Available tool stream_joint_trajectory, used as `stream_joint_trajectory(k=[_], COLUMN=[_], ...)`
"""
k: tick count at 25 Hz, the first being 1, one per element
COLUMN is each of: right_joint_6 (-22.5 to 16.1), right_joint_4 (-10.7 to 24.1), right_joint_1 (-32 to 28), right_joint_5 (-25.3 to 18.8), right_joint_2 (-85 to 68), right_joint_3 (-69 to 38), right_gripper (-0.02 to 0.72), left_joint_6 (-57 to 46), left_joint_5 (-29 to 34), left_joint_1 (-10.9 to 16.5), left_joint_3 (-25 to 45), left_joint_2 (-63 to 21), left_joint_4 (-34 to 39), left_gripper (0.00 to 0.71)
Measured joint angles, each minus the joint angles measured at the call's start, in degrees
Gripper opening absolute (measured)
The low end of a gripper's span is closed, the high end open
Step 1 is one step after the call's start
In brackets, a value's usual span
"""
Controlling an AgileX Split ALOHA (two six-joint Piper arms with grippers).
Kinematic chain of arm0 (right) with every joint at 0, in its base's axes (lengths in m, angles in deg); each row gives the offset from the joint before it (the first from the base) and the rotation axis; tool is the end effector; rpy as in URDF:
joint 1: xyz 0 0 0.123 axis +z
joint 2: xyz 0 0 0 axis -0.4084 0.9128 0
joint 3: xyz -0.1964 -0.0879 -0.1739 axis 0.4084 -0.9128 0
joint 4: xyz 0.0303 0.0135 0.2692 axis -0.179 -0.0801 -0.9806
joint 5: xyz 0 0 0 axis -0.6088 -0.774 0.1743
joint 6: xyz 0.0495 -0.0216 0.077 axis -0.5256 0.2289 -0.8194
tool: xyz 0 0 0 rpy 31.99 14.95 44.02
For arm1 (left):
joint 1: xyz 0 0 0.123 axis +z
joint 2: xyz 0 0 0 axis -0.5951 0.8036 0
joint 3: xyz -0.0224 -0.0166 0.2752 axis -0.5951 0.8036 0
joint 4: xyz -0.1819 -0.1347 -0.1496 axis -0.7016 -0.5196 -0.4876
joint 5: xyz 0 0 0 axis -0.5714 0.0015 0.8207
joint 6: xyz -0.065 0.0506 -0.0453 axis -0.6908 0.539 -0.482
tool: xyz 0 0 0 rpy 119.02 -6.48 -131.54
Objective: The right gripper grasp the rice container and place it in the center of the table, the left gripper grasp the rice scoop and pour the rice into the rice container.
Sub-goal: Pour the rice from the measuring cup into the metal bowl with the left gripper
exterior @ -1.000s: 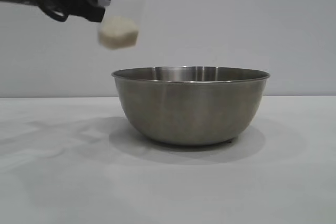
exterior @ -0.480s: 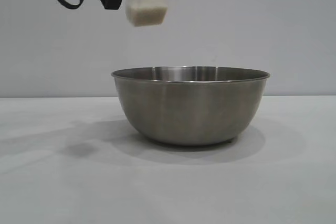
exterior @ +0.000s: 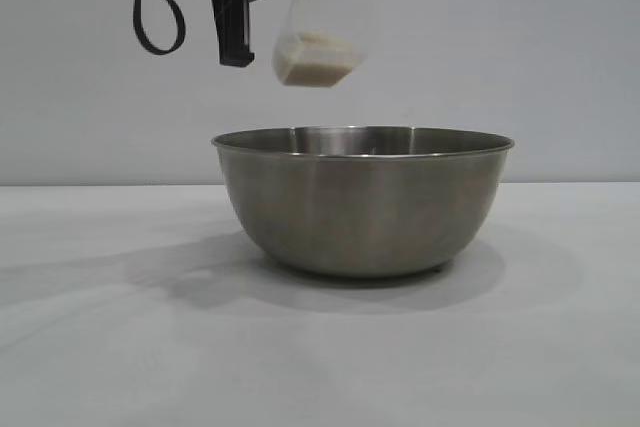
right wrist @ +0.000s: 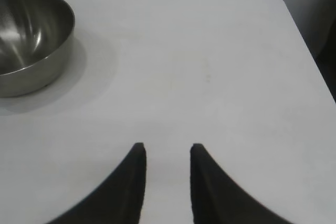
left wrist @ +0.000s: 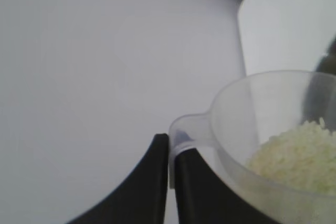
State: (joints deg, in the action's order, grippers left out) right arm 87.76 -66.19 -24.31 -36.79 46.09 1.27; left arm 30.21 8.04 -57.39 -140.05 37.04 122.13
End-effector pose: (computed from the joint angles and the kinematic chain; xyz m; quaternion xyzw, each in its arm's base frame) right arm 0.0189 0.0050 0.2760 -0.0526 0.8699 -0.0001 0.4903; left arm 0.3623 -0.2038 0.1656 0.7110 0.1774 0.1671 0.6596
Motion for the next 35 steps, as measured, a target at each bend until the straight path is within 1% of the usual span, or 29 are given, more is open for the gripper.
stream_joint_trajectory(k=[5, 12, 22, 28, 35], right_joint_6=[0.0, 0.0, 0.0, 0.0, 0.0], right_joint_4=[0.0, 0.0, 0.0, 0.0, 0.0], right_joint_1=[0.0, 0.0, 0.0, 0.0, 0.0], right_joint_5=[0.0, 0.0, 0.0, 0.0, 0.0], right_joint_2=[0.0, 0.0, 0.0, 0.0, 0.0], right_joint_3=[0.0, 0.0, 0.0, 0.0, 0.0], right_gripper=[0.206, 0.206, 0.206, 0.206, 0.206], left_joint_6=[11.2, 26.0, 40.3, 48.6, 57.6], left_joint_5=[0.4, 0.4, -0.2, -2.8, -3.9], left_joint_1=[-0.6, -0.6, -0.6, -0.6, -0.6], left_joint_3=[-0.1, -0.3, -0.3, -0.4, -0.4], left_joint_2=[1.2, 2.7, 3.2, 3.2, 3.2], left_joint_4=[-0.4, -0.3, -0.5, 0.0, 1.9], left_gripper=[0.0, 0.0, 0.0, 0.0, 0.0])
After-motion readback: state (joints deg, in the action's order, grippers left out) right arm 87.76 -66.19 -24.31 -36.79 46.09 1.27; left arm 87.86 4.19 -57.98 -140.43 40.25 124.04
